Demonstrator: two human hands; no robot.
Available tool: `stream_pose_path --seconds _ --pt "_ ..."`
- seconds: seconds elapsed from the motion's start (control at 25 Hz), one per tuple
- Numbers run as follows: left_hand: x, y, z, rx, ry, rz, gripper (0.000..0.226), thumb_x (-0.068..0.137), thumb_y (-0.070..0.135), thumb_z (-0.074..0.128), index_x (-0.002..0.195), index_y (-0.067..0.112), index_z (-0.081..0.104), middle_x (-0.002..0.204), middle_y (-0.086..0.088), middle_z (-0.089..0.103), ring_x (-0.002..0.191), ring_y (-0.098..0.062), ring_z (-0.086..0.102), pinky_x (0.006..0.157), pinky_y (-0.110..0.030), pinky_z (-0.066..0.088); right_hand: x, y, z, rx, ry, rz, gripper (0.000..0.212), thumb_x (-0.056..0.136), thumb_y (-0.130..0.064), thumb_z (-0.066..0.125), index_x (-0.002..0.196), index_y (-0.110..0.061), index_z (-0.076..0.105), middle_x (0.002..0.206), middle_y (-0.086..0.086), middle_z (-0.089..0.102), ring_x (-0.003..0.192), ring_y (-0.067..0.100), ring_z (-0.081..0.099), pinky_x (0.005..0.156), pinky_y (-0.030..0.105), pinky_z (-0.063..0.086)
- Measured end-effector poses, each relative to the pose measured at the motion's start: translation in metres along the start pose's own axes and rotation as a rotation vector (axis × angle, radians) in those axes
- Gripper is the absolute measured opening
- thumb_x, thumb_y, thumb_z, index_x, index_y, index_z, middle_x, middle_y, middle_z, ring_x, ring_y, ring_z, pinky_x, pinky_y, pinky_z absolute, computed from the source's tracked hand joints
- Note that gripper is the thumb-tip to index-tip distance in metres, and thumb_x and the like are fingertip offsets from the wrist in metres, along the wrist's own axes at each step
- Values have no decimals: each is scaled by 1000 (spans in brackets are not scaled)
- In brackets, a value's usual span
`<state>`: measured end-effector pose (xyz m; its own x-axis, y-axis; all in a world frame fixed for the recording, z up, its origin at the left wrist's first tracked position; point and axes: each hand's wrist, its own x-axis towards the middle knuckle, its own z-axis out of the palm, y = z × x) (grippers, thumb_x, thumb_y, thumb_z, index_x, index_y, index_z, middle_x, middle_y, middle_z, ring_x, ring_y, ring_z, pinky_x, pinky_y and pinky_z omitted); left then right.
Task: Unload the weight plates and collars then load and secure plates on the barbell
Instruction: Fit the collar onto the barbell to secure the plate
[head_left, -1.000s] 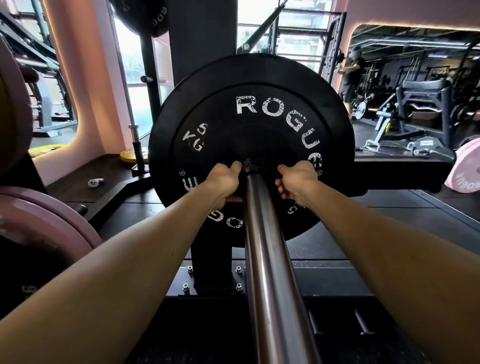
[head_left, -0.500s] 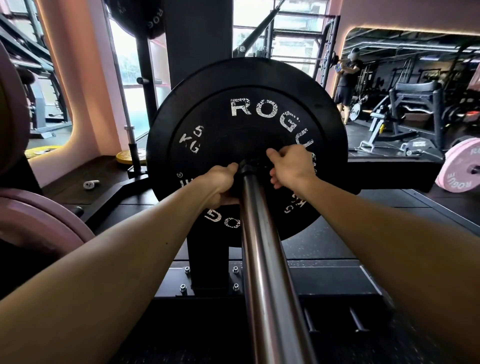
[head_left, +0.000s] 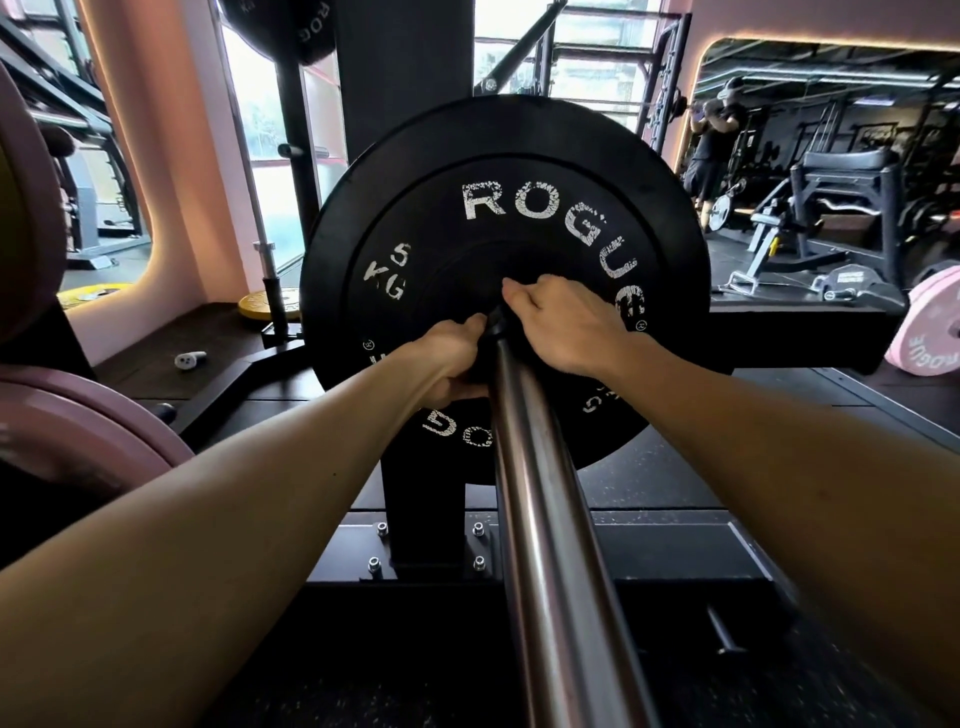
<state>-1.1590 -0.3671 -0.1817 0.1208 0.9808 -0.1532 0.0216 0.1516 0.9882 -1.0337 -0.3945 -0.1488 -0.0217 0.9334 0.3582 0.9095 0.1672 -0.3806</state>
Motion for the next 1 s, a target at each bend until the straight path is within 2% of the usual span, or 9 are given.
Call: stream_pose_path --seconds 0.08,0.16,0.24,0.36,0.44,0.56,0.64,0.84,1.0 --pt "-1 -1 -3 15 -26 -26 30 107 35 37 93 15 56 87 -6 65 76 -18 64 54 -33 54 1 8 1 130 -52 40 52 100 -55 26 125 -29 62 124 4 64 119 28 56 95 39 43" --pt "-3 1 -4 61 -43 -43 37 107 38 33 99 12 59 84 -7 65 72 -18 63 44 -26 52 -3 17 7 362 -3 127 54 96 -58 30 121 -26 65 109 6 69 109 29 61 99 46 47" --pt "-8 6 -4 84 -34 -30 47 105 49 29 108 13 60 82 -7 64 70 -19 63 39 -23 50 -10 25 21 577 161 298 51 90 -55 37 101 -17 69 88 13 68 90 36 66 84 52 55" --pt "-12 12 -1 126 -51 -14 63 93 72 34 107 19 65 87 -4 69 77 -18 67 43 -21 52 -20 32 39 783 212 519 30 94 -31 55 72 -12 62 87 17 69 76 31 68 65 42 62" --pt "-11 13 0 144 -56 -10 61 89 73 43 110 21 67 96 -3 71 81 -17 68 46 -20 52 -19 35 46 913 211 599 29 92 -23 63 65 -12 61 88 16 69 80 30 69 64 39 61" --pt "-10 13 0 123 -49 -12 52 87 66 52 107 21 67 96 -3 70 81 -17 68 47 -21 53 -12 35 51 1048 227 686 23 87 -7 68 66 -9 58 94 19 65 66 23 62 36 22 48" --pt "-6 14 -1 139 -37 -10 50 85 64 54 103 20 67 92 -4 69 80 -18 67 47 -21 53 -9 35 51 1081 202 719 17 83 1 69 71 -6 59 98 21 65 62 22 60 31 21 45" --pt "-2 18 -2 172 -52 -46 49 85 64 53 99 19 65 89 -5 67 77 -19 66 45 -24 53 1 37 50 1066 192 713 22 74 10 71 94 1 68 100 21 68 70 29 66 36 29 52" --pt "3 17 -1 211 -76 -25 63 74 78 57 112 28 68 110 0 69 98 -19 67 61 -28 57 6 40 52 998 157 721 25 69 6 70 93 1 68 97 20 69 83 36 71 64 48 61"
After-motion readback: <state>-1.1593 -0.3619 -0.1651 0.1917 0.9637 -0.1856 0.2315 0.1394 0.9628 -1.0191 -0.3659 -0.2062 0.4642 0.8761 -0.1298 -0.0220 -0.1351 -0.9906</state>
